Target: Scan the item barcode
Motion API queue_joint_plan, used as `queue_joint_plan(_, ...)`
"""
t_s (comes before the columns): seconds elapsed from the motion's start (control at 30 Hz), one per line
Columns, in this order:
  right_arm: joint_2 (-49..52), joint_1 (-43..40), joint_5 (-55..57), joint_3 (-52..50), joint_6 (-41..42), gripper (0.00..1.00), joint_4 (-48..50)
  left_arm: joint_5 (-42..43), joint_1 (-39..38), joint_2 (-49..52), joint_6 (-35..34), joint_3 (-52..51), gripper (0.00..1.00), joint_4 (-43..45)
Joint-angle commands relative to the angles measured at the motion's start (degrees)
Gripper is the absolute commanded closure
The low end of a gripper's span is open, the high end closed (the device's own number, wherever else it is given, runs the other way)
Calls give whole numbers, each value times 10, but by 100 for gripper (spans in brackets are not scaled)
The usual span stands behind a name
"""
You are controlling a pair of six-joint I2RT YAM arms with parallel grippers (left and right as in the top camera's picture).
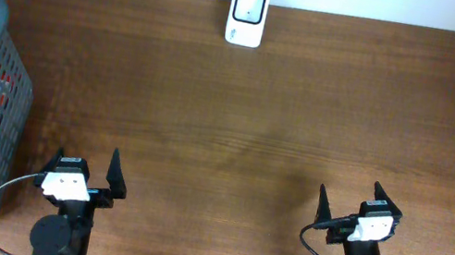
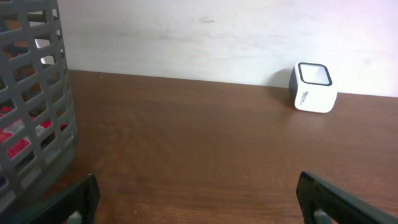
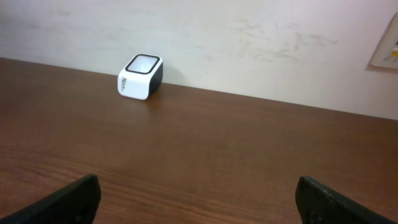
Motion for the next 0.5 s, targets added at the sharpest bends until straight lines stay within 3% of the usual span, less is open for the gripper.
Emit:
queue_joint_plan(0.0, -6, 5, 1, -3, -4, 1, -2, -7, 2, -5, 7, -3, 1, 1)
queue_joint_plan(0.3, -6, 5, 1, -3, -4, 1, -2, -13, 2, -5, 7, -3, 1, 3)
queue_joint_plan(0.47, -6, 5, 1, -3, -4, 1, -2, 51, 2, -5, 8, -2, 1, 9)
